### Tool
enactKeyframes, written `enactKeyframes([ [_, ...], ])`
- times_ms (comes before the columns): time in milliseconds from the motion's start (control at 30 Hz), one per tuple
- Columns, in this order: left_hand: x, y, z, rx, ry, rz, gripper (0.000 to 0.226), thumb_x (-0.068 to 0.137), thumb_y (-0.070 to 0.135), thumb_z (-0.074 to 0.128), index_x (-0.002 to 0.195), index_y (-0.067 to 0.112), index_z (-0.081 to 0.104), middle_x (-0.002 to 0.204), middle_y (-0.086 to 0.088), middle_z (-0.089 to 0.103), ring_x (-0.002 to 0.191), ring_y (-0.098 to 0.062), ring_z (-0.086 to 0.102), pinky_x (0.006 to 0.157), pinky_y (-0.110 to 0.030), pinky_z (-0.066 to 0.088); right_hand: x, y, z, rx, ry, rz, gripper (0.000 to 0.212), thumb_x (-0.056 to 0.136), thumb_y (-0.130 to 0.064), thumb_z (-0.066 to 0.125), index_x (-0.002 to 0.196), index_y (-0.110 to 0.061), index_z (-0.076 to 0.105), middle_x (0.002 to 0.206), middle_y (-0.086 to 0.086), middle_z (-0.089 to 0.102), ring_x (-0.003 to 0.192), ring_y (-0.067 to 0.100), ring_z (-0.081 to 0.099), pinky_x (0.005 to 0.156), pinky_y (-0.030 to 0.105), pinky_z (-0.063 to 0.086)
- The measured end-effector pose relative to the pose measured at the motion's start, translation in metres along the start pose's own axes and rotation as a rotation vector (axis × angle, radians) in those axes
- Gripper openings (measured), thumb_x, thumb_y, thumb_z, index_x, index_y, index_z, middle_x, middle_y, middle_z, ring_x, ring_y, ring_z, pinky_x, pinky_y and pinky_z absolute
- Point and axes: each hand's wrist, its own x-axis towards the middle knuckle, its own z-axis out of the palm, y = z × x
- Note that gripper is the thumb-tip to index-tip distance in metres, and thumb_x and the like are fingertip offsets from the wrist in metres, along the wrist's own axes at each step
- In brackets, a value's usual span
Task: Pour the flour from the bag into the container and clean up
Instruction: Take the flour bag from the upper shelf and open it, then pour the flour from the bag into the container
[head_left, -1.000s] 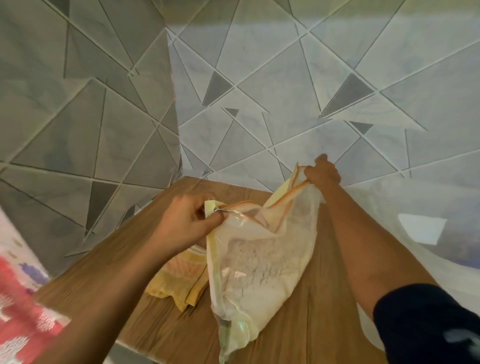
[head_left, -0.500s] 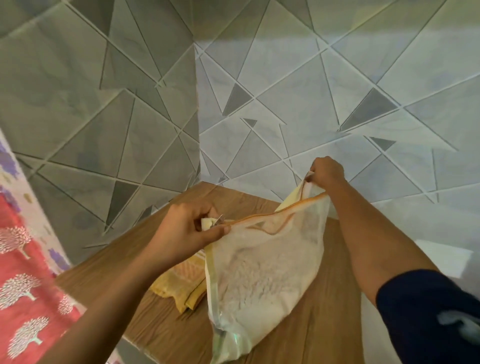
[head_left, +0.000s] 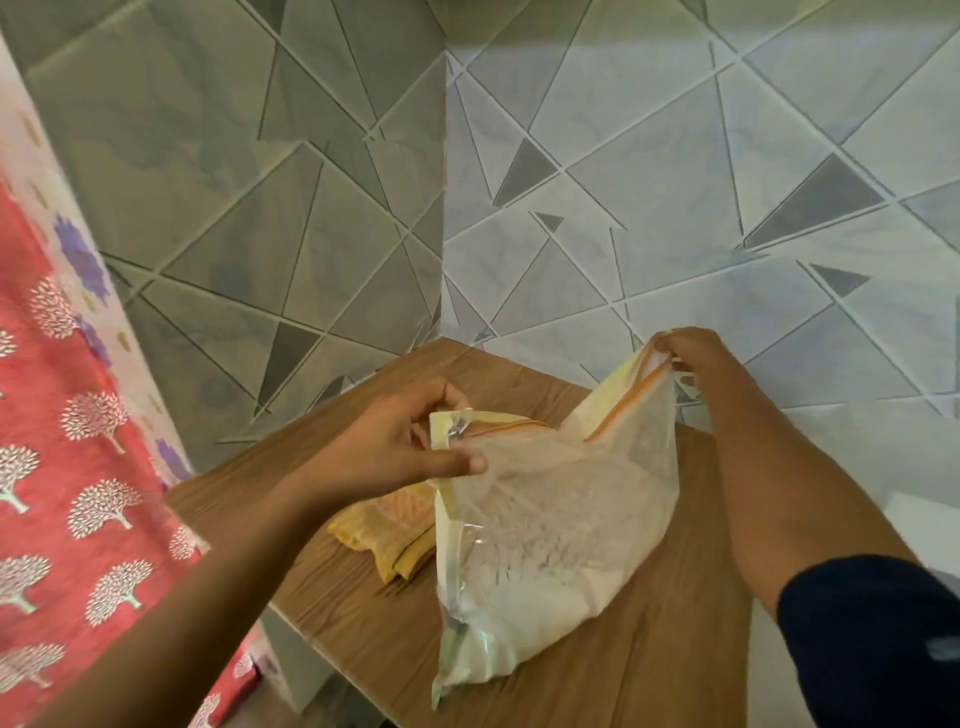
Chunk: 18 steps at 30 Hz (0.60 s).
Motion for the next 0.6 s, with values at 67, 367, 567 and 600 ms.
enactKeyframes([
  [67, -0.008, -0.004, 0.017, -0.051, 0.046, -0.065, 0.044, 0.056, 0.059, 0.068, 0.092, 0.034, 0.059, 0.089, 0.016, 0.068, 0.083, -0.004, 0.067, 0.074, -0.026, 0.058, -0.010, 0.005, 0.003, 0.425, -0.131, 0.099, 0.020, 0.091, -0.023, 0.046, 0.075, -0.013, 0.052, 0.085, 0.007, 0.055, 0.071, 0.021, 0.056, 0.077, 0.035, 0.045],
  [367, -0.009, -0.023, 0.084, -0.308, 0.636, -0.076, 0.069, 0.075, 0.066, 0.054, 0.073, -0.002, 0.055, 0.060, -0.025, 0.053, 0.052, -0.040, 0.048, 0.049, -0.051, 0.048, -0.024, 0.019, 0.019, 0.691, -0.163, 0.063, 0.024, 0.096, -0.019, 0.043, 0.096, -0.004, 0.061, 0.079, 0.006, 0.061, 0.078, 0.022, 0.056, 0.069, 0.028, 0.043],
  [567, 0.025, 0.003, 0.080, -0.481, 0.811, 0.041, 0.061, 0.079, 0.048, 0.057, 0.068, -0.011, 0.043, 0.058, -0.007, 0.035, 0.054, -0.022, 0.027, 0.047, -0.041, 0.026, -0.019, 0.006, 0.010, 0.495, 0.170, 0.005, 0.024, 0.087, -0.010, 0.054, 0.064, -0.013, 0.055, 0.066, 0.002, 0.050, 0.077, 0.019, 0.051, 0.057, 0.019, 0.043],
  [600, 0.032, 0.008, 0.075, -0.470, 0.837, 0.069, 0.060, 0.079, 0.047, 0.056, 0.067, -0.010, 0.043, 0.058, -0.007, 0.033, 0.055, -0.022, 0.026, 0.046, -0.043, 0.026, -0.022, 0.002, 0.006, 0.521, 0.182, 0.011, 0.023, 0.089, -0.012, 0.053, 0.066, -0.015, 0.054, 0.066, 0.000, 0.049, 0.074, 0.018, 0.052, 0.053, 0.015, 0.045],
])
